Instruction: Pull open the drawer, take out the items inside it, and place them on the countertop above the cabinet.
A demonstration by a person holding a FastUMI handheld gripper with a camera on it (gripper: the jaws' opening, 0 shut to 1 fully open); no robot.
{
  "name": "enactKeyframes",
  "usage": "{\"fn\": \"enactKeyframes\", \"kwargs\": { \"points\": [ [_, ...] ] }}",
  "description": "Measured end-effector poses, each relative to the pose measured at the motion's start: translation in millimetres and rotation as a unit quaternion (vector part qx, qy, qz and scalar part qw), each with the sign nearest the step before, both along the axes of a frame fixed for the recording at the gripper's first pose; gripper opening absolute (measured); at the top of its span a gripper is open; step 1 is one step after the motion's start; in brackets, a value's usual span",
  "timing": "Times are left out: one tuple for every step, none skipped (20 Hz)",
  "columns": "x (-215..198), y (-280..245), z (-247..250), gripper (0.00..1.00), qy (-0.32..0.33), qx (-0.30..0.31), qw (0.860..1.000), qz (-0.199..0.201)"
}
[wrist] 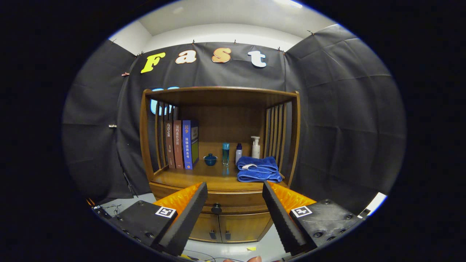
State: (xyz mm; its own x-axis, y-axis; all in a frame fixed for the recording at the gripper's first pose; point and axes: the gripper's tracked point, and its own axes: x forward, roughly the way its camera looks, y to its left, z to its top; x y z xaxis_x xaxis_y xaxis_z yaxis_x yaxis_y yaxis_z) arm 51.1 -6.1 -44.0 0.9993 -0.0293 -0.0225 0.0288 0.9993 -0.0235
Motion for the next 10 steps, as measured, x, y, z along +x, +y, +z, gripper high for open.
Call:
{"fn": "enactKeyframes", "kwargs": {
  "points": [
    [10.9, 3.8, -12.5, 0.99, 0.007, 0.001, 1.0, 0.004],
    [22.3, 6.5, -26.8, 0.99, 0.017, 0.001, 1.0, 0.004],
    [32.6, 8.9, -41.6, 0.99, 0.029, -0.003, 1.0, 0.004],
    [41.6, 12.6, -56.8, 0.99, 0.041, -0.004, 0.999, 0.007],
    [50.9, 18.3, -71.7, 0.99, 0.052, -0.003, 0.999, 0.011],
    [59.4, 23.3, -84.5, 0.99, 0.06, 0.0, 0.998, 0.013],
    [67.7, 26.4, -96.3, 1.0, 0.067, 0.004, 0.998, 0.014],
    [75.6, 29.0, -107.6, 0.99, 0.073, 0.007, 0.997, 0.015],
    [84.0, 30.9, -119.0, 1.0, 0.077, 0.008, 0.997, 0.016],
    [93.8, 34.3, -128.9, 0.99, 0.082, 0.012, 0.996, 0.02]
  ]
}}
